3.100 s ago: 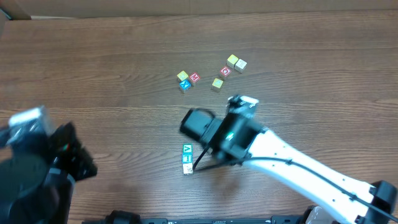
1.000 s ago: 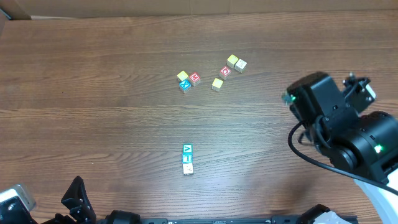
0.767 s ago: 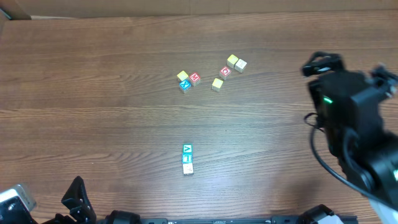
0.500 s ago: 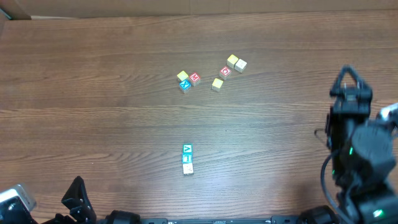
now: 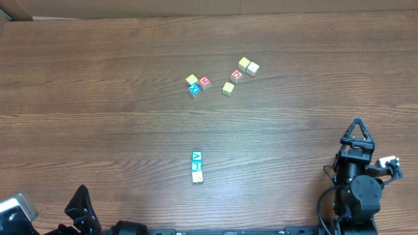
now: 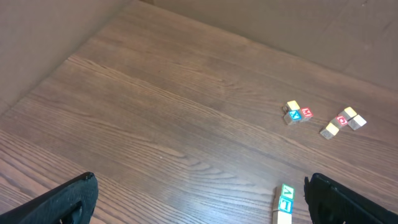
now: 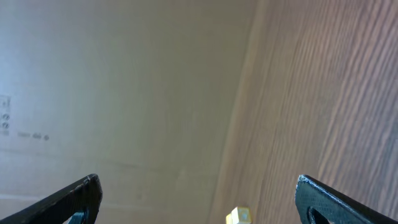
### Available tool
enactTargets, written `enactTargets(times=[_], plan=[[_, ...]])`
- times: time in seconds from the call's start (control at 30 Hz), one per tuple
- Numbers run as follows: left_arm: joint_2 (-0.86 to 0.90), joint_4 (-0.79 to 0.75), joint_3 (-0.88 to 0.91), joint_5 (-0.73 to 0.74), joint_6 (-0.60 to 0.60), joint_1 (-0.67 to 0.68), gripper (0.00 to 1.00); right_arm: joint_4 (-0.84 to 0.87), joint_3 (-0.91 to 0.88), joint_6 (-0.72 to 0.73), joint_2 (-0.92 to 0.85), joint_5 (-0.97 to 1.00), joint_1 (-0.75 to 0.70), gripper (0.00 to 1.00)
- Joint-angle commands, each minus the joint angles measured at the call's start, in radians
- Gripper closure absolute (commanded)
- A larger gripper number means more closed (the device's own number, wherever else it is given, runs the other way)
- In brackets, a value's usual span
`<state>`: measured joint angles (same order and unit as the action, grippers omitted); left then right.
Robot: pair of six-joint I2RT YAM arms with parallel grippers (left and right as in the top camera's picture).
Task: Flip 5 blocks
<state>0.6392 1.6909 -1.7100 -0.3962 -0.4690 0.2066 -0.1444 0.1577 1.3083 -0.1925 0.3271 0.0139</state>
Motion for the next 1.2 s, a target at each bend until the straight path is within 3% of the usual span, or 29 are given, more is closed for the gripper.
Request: enactTargets(times=[0.0, 0.23, 0.53, 0.87, 1.0, 1.17], plan=[[-0.006, -0.002, -0.008, 0.001, 0.001, -0.005, 0.00, 0.010, -0.042, -0.031, 0.028, -0.014, -0.032, 0.00], [-0.006, -0.002, -0.008, 0.001, 0.000, -0.005, 0.00, 0.009, -0.114, -0.146, 0.107, -0.015, -0.043, 0.00], [-0.006, -0.002, -0.008, 0.001, 0.000, -0.005, 0.00, 0.028, -0.124, -0.520, 0.142, -0.073, -0.043, 0.00], [-0.006, -0.002, -0.008, 0.001, 0.000, -0.005, 0.00, 0.031, -0.135, -1.114, 0.161, -0.355, -0.043, 0.00], [-0.006, -0.002, -0.008, 0.001, 0.000, -0.005, 0.00, 0.031, -0.135, -1.210, 0.161, -0.336, -0.043, 0.00], [-0.006, -0.002, -0.008, 0.001, 0.001, -0.005, 0.00, 0.031, -0.136, -1.212, 0.161, -0.328, -0.043, 0.00]])
